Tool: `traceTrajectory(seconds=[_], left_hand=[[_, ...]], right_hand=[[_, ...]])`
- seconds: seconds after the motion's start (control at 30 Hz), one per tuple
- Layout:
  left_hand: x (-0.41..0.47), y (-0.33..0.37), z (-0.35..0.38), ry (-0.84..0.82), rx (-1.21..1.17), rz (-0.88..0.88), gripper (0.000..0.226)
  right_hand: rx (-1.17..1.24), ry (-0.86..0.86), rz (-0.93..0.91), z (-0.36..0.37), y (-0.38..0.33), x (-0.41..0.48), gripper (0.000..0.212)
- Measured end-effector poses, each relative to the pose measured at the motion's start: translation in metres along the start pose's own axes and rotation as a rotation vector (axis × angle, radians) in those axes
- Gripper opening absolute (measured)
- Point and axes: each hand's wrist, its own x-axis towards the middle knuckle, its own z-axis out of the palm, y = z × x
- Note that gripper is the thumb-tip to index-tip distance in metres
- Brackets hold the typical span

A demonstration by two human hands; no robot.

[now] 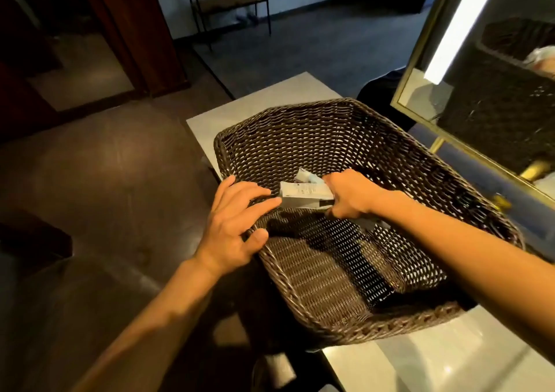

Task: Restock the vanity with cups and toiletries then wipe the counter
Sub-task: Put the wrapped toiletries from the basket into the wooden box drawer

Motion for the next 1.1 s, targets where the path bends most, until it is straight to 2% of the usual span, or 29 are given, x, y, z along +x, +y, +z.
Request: traceTrajectory(seconds=[0.17, 0.37, 0.47, 0.63, 0.8, 0.93, 1.1], left_hand=[[0.001, 0.002, -0.008, -0.079, 0.040, -0.010, 0.071], [0.002, 0.007, -0.027, -0.293, 0.123, -0.064, 0.065], [0.004, 0.015, -0.032, -0.368, 0.187, -0.123, 0.074], [-0.004, 0.081, -0.035, -0.303, 0.118, -0.256, 0.082], [-0.034, 0.187, -0.019, -0.314, 0.125, -0.115, 0.058], [-0.057, 0.216, 0.000, -0.375, 0.360, -0.111, 0.069], [-0.061, 0.212, 0.002, -0.369, 0.408, -0.079, 0.076]], right_hand=[[-0.011, 0.183, -0.080, -0.037, 0.000, -0.082, 0.029], [-0.245, 0.516, -0.132, -0.031, 0.009, -0.168, 0.030], [-0.235, 0.523, -0.088, -0.002, 0.019, -0.188, 0.037], [-0.063, 0.547, 0.041, 0.015, 0.024, -0.197, 0.025], [-0.061, 0.547, 0.047, 0.014, 0.012, -0.196, 0.018], [-0.018, 0.534, 0.079, 0.013, 0.009, -0.197, 0.015], [0.025, 0.520, 0.136, 0.010, 0.002, -0.200, 0.015]])
